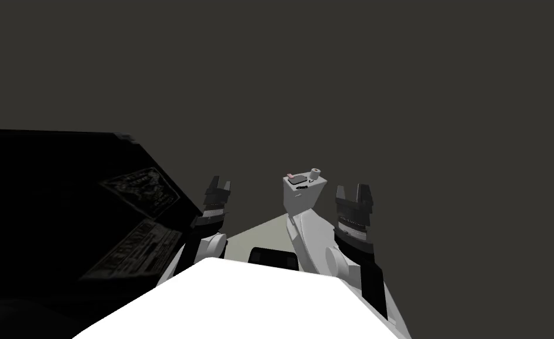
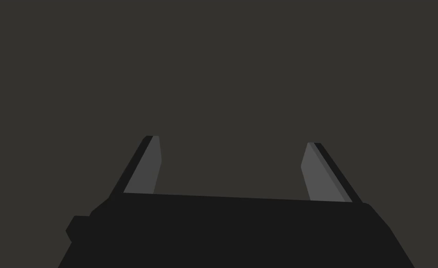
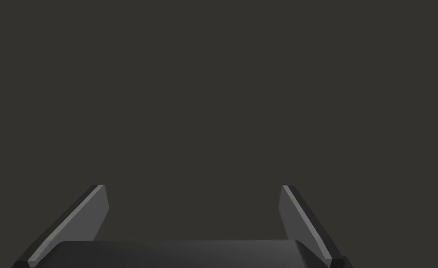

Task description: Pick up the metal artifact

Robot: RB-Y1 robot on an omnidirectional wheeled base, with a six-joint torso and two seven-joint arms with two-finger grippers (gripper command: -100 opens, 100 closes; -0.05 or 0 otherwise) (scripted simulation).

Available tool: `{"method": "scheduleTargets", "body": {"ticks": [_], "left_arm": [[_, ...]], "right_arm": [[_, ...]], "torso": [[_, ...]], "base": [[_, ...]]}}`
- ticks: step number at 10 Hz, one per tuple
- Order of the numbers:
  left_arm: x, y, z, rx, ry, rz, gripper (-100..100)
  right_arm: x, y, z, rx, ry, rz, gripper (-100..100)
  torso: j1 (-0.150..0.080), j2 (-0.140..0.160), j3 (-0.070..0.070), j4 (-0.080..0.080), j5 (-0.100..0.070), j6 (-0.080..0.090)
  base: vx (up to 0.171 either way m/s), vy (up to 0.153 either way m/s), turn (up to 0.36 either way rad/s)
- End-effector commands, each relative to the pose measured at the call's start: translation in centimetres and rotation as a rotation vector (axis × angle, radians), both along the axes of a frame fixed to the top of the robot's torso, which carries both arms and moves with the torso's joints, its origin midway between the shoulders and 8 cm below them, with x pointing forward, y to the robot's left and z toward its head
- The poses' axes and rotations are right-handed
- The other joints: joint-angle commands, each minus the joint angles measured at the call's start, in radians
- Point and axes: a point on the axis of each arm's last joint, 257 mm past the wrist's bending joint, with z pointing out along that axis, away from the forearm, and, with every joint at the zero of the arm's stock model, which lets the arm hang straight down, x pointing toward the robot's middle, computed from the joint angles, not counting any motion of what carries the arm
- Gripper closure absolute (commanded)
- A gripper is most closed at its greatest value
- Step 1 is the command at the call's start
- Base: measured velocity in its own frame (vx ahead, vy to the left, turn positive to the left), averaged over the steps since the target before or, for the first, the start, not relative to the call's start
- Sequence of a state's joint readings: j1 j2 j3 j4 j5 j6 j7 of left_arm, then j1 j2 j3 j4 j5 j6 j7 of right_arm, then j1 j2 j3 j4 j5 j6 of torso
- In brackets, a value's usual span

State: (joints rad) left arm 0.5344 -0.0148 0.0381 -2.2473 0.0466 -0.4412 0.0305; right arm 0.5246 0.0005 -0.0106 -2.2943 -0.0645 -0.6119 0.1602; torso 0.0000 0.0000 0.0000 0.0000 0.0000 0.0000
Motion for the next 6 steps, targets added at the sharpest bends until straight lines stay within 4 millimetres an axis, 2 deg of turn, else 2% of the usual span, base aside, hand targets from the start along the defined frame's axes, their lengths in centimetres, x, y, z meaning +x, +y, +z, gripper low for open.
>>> {"method": "scheduleTargets", "body": {"ticks": [1, 6], "left_arm": [[0.0, 0.0, 0.0, 0.0, 0.0, 0.0, 0], [0.0, 0.0, 0.0, 0.0, 0.0, 0.0, 0]], "right_arm": [[0.2, 0.4, -0.3, -0.042, 0.016, 0.004, -100], [1.6, 2.1, -2.7, -0.272, 0.108, -0.022, -100]], "torso": [[0.0, 0.0, 0.0, 0.0, 0.0, 0.0], [0.004, -0.001, -0.001, 0.0, 0.001, 0.0]], "base": [[0.005, 0.01, 0.025], [0.018, 0.049, 0.049]]}}
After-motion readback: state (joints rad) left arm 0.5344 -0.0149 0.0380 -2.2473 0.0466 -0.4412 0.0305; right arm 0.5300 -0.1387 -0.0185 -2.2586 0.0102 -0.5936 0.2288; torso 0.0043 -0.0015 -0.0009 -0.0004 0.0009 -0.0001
